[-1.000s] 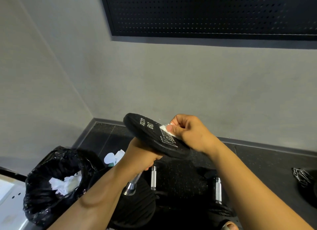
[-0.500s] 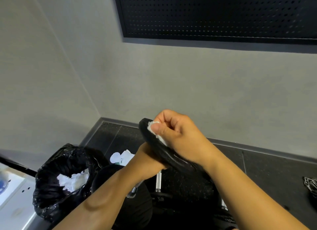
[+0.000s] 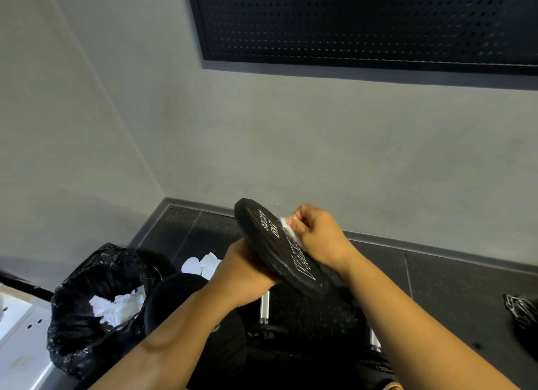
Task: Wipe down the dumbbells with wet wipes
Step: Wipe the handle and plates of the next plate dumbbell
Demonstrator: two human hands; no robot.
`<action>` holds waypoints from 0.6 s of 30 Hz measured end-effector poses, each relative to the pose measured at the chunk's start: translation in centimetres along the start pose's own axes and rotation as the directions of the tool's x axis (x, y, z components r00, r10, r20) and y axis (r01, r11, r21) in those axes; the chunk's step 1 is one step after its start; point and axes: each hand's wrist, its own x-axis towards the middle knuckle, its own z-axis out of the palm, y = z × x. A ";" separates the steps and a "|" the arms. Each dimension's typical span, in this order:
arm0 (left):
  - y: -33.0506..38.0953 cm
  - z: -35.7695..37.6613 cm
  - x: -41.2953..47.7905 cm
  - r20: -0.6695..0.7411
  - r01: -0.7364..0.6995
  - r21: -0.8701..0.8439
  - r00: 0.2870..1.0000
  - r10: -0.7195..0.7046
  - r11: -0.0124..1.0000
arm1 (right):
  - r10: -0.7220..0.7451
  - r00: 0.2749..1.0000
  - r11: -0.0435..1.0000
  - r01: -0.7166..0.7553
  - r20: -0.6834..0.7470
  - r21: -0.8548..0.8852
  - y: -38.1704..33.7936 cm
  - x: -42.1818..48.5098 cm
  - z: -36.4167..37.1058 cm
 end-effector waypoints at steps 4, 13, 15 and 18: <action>-0.9 0.1 0.8 0.043 -0.004 -0.020 0.999 0.005 1.000 | 0.028 0.999 0.989 -0.033 0.037 0.144 0.4 -3.3 -0.5; -0.9 0.4 1.4 0.091 -0.062 -0.122 0.993 0.074 0.991 | -0.271 0.960 0.911 0.233 0.068 0.340 -6.6 -5.9 -0.8; -0.3 0.4 1.2 0.120 -0.028 -0.084 0.992 0.038 0.996 | -0.294 0.954 0.907 0.262 0.050 0.329 -8.1 -4.9 -0.6; 0.1 0.4 0.7 0.137 -0.039 0.010 0.990 0.037 0.999 | -0.272 0.962 0.920 0.265 -0.018 0.287 -8.5 -2.5 -0.1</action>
